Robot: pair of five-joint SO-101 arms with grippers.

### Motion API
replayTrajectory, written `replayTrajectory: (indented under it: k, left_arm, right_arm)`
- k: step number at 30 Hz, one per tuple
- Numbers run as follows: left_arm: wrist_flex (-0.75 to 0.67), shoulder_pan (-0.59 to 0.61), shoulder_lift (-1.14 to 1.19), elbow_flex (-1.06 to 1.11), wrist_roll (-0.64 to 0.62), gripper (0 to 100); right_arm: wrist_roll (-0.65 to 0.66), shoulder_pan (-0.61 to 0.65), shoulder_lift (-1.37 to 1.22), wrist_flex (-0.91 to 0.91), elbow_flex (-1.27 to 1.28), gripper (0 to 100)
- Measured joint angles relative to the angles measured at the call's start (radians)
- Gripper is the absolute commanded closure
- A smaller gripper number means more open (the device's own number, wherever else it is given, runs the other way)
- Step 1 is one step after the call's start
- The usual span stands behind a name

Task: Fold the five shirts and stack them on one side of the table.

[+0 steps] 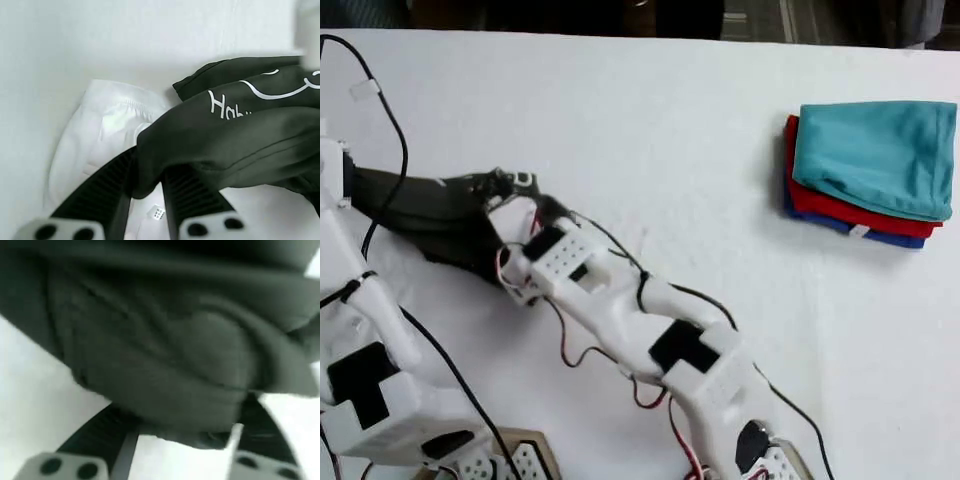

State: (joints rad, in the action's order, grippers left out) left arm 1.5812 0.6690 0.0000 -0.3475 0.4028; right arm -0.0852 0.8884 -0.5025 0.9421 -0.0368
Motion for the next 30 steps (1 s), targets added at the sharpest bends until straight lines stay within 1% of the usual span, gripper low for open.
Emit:
replayTrajectory:
  k: [2,6,10,14,15,18,22,25,30]
  left_arm:
    - [0.003,0.000,0.000,0.000,0.000,97]
    - [0.057,-0.023,0.000,0.000,-0.003,97]
    - [0.106,-0.101,0.000,0.000,-0.003,97]
    - [0.121,-0.186,0.000,-0.032,-0.006,97]
    - [0.126,-0.209,0.000,-0.054,-0.014,97]
    - [0.163,-0.284,0.000,-0.164,-0.100,97]
    - [0.187,-0.370,-0.011,-0.358,-0.187,97]
    - [0.189,-0.422,-0.052,-0.454,-0.212,97]
    - [0.189,-0.539,-0.146,-0.485,-0.216,97]
  right_arm:
    - [0.000,-0.049,-0.002,0.028,-0.015,97.8]
    - [0.012,-0.189,-0.003,0.091,-0.061,98.1]
    - [0.133,-0.334,0.020,0.146,-0.115,98.0]
    - [0.265,-0.451,0.129,0.195,-0.163,98.0]
    - [0.301,-0.474,0.161,0.204,-0.167,98.0]
    - [0.404,-0.537,0.258,0.219,-0.169,98.0]
    - [0.482,-0.618,0.399,0.221,-0.169,98.0]
    - [0.522,-0.664,0.526,0.221,-0.169,98.0]
    - [0.568,-0.709,0.733,0.221,-0.169,98.0]
